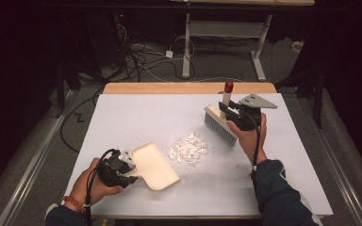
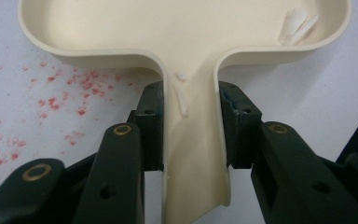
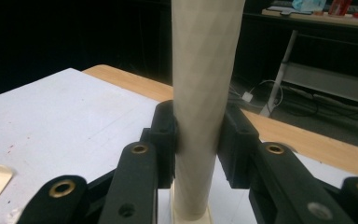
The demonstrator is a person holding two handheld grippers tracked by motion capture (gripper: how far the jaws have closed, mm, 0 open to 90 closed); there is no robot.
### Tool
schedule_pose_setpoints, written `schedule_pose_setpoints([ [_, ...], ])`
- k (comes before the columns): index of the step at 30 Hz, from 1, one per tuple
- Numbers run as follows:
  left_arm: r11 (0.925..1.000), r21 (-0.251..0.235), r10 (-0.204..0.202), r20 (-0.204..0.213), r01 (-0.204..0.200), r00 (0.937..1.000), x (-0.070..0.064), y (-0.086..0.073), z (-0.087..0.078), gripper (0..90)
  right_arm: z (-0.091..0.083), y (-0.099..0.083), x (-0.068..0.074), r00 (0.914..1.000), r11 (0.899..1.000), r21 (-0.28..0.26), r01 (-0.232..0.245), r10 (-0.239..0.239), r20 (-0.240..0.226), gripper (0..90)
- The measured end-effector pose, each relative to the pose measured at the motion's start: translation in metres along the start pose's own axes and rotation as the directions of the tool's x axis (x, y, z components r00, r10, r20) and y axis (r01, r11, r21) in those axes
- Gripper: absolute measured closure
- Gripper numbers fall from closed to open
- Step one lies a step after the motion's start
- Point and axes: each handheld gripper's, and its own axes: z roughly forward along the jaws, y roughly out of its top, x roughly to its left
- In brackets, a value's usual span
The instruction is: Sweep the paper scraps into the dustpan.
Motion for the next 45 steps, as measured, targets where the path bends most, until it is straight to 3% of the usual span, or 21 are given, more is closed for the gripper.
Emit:
schedule_pose_setpoints([
  [11,0.9998,0.017,-0.005,0.015,0.005,0.9999,0.000,0.009,0.006,62.6,0.018,-0.002,0.026,0.9989,0.999,0.023,0.034,-0.034,-0.034,70.9],
  [30,0.9989,0.043,-0.021,0.027,0.020,0.9994,-0.004,0.016,0.006,62.6,0.012,-0.008,0.075,0.9812,0.990,0.035,0.136,-0.130,-0.143,70.0],
  [38,0.9937,0.071,-0.091,0.060,0.086,0.9941,0.002,0.010,0.006,62.7,0.010,-0.010,0.083,0.9775,0.990,0.032,0.137,-0.130,-0.166,69.6],
  [42,0.9918,0.085,-0.102,0.084,0.095,0.9912,0.005,0.012,0.005,62.8,0.009,-0.010,0.083,0.9765,0.990,0.031,0.136,-0.129,-0.172,69.7],
  [45,0.9905,0.104,-0.098,0.075,0.090,0.9924,0.009,0.016,0.001,62.9,0.009,-0.009,0.083,0.9752,0.989,0.035,0.143,-0.135,-0.175,69.7],
])
